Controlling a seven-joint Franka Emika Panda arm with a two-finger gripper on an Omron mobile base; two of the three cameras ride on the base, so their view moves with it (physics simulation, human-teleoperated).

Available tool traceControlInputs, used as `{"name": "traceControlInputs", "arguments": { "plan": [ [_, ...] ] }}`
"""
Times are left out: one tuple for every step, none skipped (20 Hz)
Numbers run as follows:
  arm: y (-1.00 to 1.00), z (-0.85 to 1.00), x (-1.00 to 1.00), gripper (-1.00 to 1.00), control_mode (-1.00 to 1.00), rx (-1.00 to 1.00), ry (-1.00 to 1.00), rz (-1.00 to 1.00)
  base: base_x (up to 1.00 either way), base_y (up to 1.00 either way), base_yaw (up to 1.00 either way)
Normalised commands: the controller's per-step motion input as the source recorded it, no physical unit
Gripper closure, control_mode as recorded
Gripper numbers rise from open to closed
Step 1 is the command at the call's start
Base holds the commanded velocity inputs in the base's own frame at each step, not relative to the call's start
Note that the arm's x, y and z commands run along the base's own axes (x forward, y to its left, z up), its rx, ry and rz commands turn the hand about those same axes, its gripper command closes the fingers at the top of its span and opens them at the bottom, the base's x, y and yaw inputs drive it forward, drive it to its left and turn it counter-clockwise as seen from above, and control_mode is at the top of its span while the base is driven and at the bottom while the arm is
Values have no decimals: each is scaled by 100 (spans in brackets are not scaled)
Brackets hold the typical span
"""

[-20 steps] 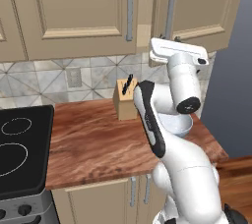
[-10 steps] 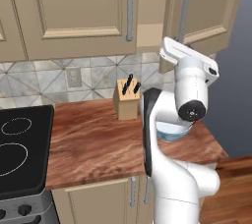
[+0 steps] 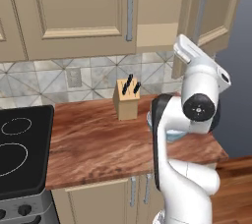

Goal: Open the cabinet. Pick the apple and peach from the cabinet and place them into the bowl. Then close the cabinet.

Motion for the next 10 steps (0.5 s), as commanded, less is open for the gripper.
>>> {"name": "traceControlInputs", "arguments": {
  "plan": [
    [-100, -7, -67, -100, -100, 7, 0, 0, 0, 0, 0],
    [-100, -14, -91, -100, -100, 1, 0, 0, 0, 0, 0],
    [-61, -21, -100, -100, -100, 0, -5, 0, 0, 0, 0],
    [-26, -31, -100, -100, -100, -1, -5, 0, 0, 0, 0],
    [-9, -35, -100, -100, -100, -3, -5, 0, 0, 0, 0],
    [0, -36, -100, -100, -100, -2, -4, 0, 0, 0, 0],
    [0, -29, -100, -100, -100, -1, -1, 0, 0, 0, 0],
    [11, -27, -100, -100, -100, -2, 0, 0, 0, 0, 0],
    [26, -25, -100, -100, -100, -3, 0, 0, 0, 0, 0],
    [46, -19, -88, -100, -100, -3, 0, 0, 0, 0, 0]
  ]
}}
